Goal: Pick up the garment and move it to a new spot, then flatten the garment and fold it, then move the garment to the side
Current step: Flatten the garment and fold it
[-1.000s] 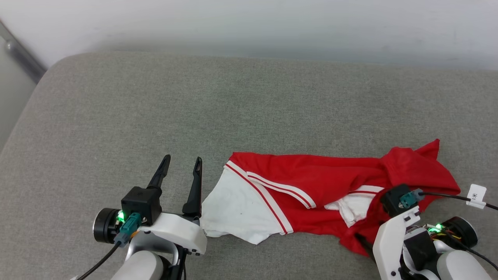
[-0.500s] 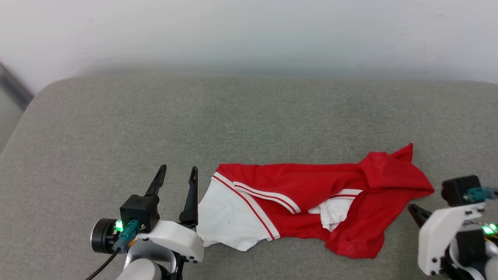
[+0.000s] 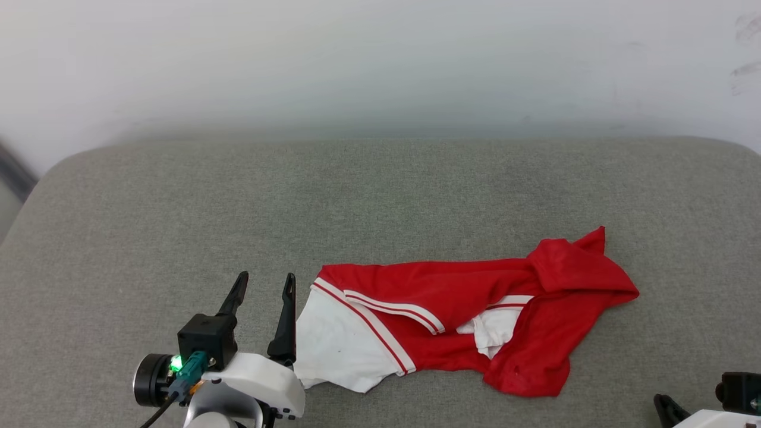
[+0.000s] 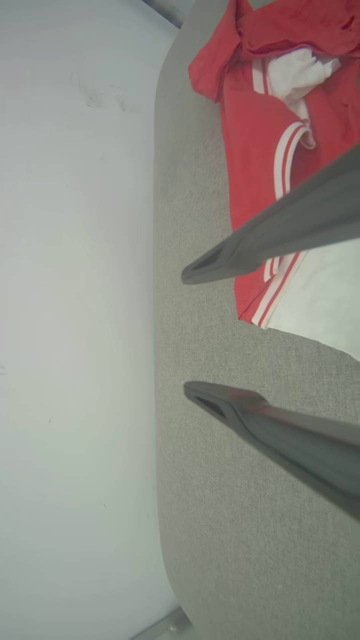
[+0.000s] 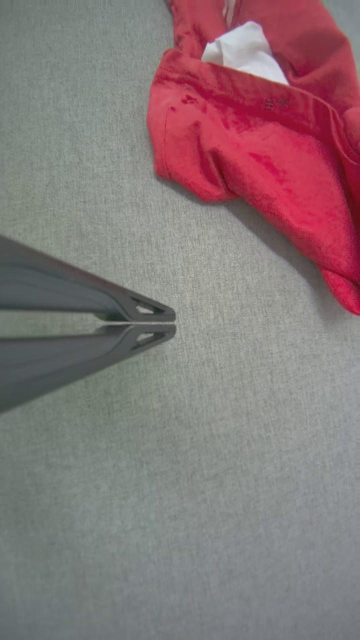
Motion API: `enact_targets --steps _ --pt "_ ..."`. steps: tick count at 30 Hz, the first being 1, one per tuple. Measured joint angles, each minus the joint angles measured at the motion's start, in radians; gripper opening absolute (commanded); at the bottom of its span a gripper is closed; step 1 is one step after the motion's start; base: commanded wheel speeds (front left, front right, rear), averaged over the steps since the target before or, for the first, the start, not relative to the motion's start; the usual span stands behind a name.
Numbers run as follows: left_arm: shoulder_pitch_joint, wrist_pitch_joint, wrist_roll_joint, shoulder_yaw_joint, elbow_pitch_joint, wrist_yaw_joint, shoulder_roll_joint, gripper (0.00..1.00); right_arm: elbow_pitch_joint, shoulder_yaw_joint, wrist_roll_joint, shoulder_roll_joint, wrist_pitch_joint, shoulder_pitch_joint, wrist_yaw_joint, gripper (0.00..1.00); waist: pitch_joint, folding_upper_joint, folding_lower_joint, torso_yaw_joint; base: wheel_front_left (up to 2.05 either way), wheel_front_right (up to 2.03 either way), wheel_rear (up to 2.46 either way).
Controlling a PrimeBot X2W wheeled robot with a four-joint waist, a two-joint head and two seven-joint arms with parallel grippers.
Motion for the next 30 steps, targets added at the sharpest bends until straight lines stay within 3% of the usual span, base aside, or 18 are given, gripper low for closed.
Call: enact_targets --steps 1,9,22,30 --pt "0.005 0.0 -0.001 0.0 0.0 0.001 0.0 1.0 0.003 0.004 -0.001 0.003 -0.007 0.0 0.0 1.0 -0.003 0.0 0.0 -0.001 0.0 0.0 0.0" --pt "0.011 0.003 -0.008 -0.005 -0.007 0.006 0.001 1.0 0.013 0.062 -0.008 0.005 -0.003 -0.069 0.0 1.0 -0.008 0.0 -0.0001 0.003 0.0 0.0 0.0" --pt "-0.02 -0.001 -0.004 -0.019 -0.013 0.001 -0.015 1.0 0.06 0.291 0.058 -0.067 0.178 -0.287 0.0 1.0 0.044 0.0 0.0 0.07 0.0 0.0 0.0" --pt "-0.057 -0.014 0.0 -0.02 -0.001 -0.01 -0.024 1.0 0.113 0.34 0.052 -0.078 0.267 -0.361 0.0 1.0 0.109 0.0 0.0 0.105 0.0 0.0 0.0"
